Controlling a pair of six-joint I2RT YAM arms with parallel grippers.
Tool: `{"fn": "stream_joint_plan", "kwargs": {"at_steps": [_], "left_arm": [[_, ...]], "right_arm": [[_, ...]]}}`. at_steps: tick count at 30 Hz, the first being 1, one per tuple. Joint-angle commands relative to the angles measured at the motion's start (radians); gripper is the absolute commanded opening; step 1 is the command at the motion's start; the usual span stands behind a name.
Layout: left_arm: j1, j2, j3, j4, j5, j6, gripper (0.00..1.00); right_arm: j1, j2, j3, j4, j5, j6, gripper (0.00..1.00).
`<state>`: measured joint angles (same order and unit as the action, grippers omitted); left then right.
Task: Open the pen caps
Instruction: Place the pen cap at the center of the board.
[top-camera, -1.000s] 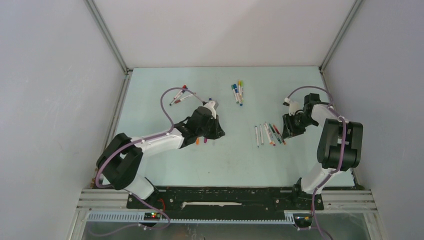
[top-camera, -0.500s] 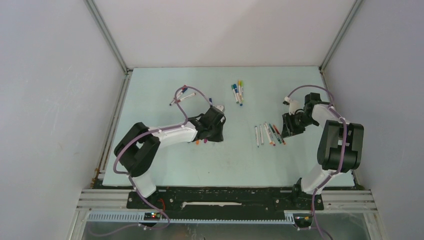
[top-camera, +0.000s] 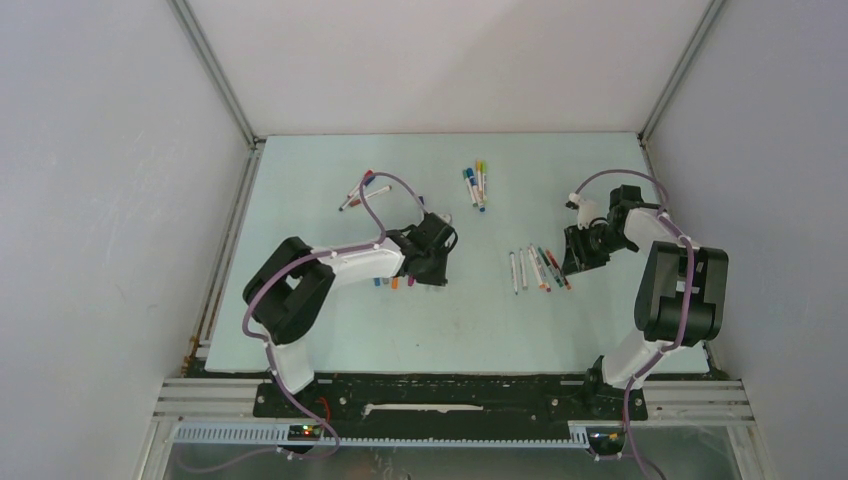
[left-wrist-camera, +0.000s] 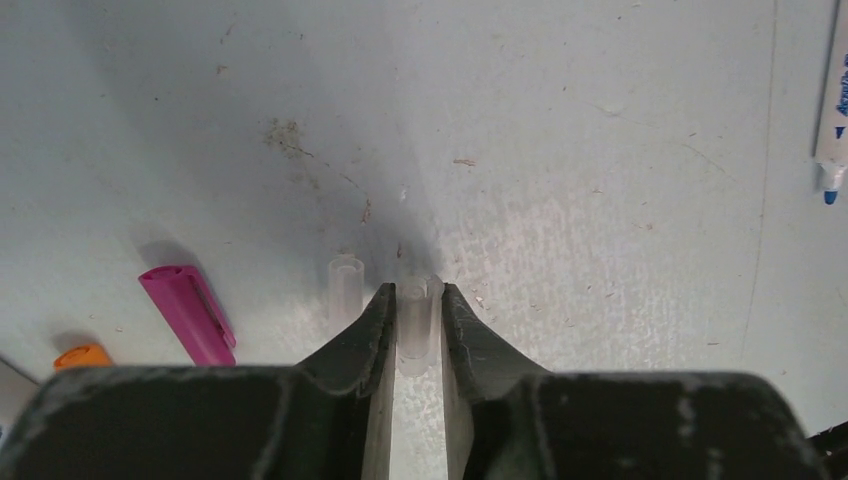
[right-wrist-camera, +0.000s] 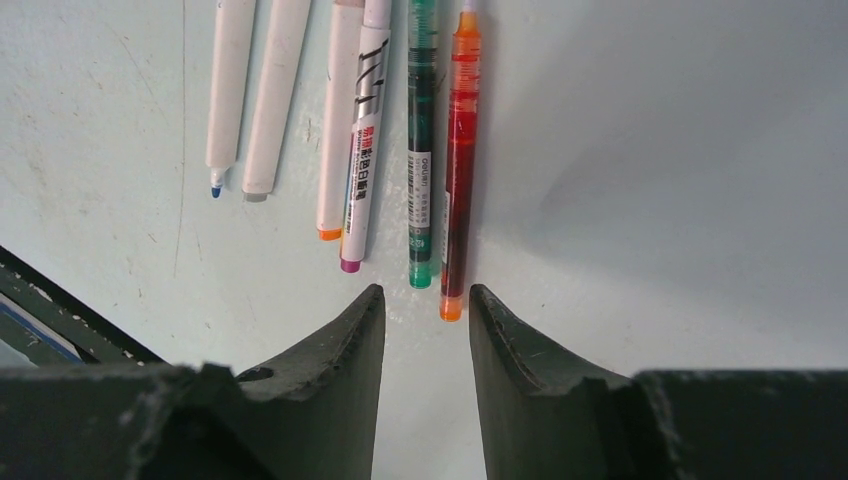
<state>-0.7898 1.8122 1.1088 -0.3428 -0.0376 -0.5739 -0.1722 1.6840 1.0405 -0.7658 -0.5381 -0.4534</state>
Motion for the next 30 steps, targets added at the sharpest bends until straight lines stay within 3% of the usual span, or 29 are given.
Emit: {"fn": "stream_joint_plan", "kwargs": {"at_steps": [1,8,15,24,27,29,30], "left_arm": [[-0.003,0.009,0.066,-0.015,-0.020,0.021,0.23],[-0.004,-0.019,0.054,0.001,-0.020,0.015,0.34],[-0.004,-0.141,0.018,0.059,-0.042,0.024,0.37],[0.021,-0.339,0.002,0.081,-0.271,0.146,0.57],[0.056,-0.377,-0.001,0.098,-0.332,0.173,0.73],[0.080,-0.390,-0.003,0.105,-0.379,0.162,0.93],[0.094,-0.392,-0.004,0.109,-0.393,0.154,0.99]], "right_arm": [[0.000,-0.040,0.041,-0.010,-0.025,-0.017,0.39],[0.000,-0.043,0.040,-0.012,-0.033,-0.019,0.39],[0.000,-0.050,0.041,-0.013,-0.041,-0.022,0.39],[0.000,-0.066,0.049,-0.037,-0.077,-0.049,0.40],[0.000,-0.075,0.051,-0.043,-0.086,-0.058,0.40],[0.000,-0.080,0.052,-0.047,-0.089,-0.062,0.40],[0.000,-0.081,0.052,-0.046,-0.089,-0.063,0.40]]}}
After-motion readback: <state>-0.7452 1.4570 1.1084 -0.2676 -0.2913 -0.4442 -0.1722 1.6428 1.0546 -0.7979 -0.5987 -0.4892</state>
